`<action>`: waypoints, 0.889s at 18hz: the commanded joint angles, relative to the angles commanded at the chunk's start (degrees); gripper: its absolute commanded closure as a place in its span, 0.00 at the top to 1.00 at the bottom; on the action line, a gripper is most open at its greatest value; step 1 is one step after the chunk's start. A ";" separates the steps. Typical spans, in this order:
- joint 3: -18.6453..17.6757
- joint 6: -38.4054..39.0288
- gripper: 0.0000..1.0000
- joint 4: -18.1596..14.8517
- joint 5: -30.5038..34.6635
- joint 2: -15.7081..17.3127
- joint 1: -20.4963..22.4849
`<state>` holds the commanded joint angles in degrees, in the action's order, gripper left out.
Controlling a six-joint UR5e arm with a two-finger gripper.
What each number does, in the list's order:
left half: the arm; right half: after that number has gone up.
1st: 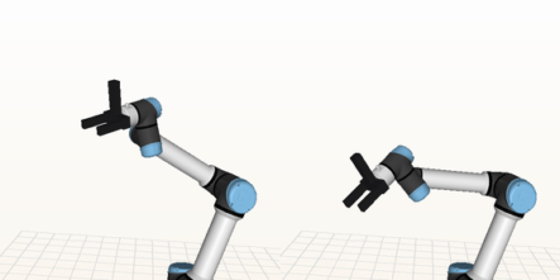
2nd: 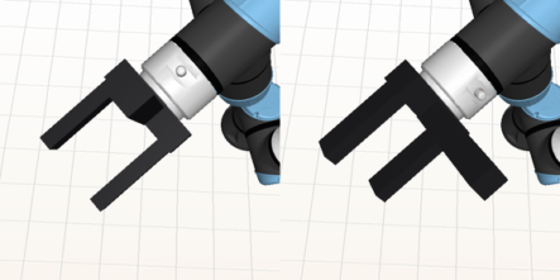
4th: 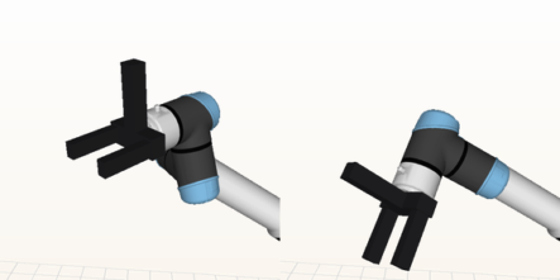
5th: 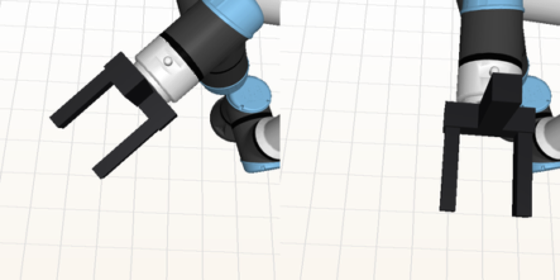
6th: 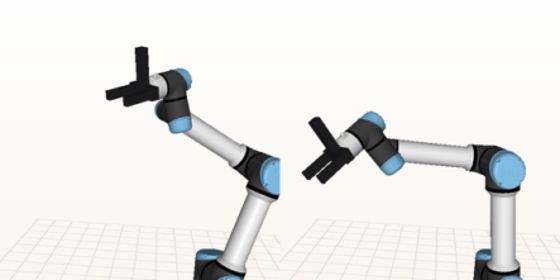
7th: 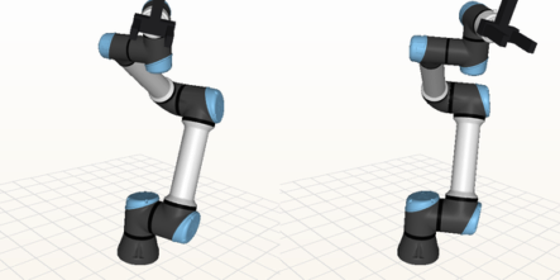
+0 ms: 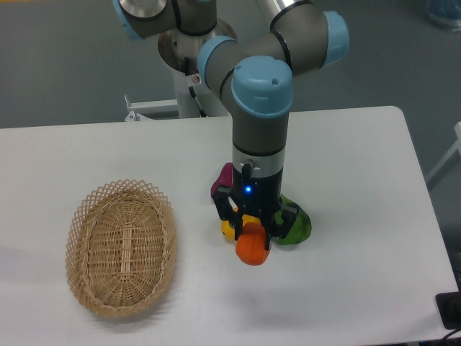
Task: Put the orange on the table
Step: 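Close the gripper around the orange in the fruit cluster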
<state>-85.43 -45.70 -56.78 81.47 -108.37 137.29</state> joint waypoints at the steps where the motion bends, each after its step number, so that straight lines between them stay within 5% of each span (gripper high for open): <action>1: -0.35 -0.09 0.53 0.09 0.09 0.00 0.00; 10: 0.09 0.44 0.53 0.09 0.17 -0.26 0.00; 16: 0.96 2.19 0.52 2.36 0.70 -3.86 -0.26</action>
<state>-84.46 -43.52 -54.42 82.18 -112.23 137.02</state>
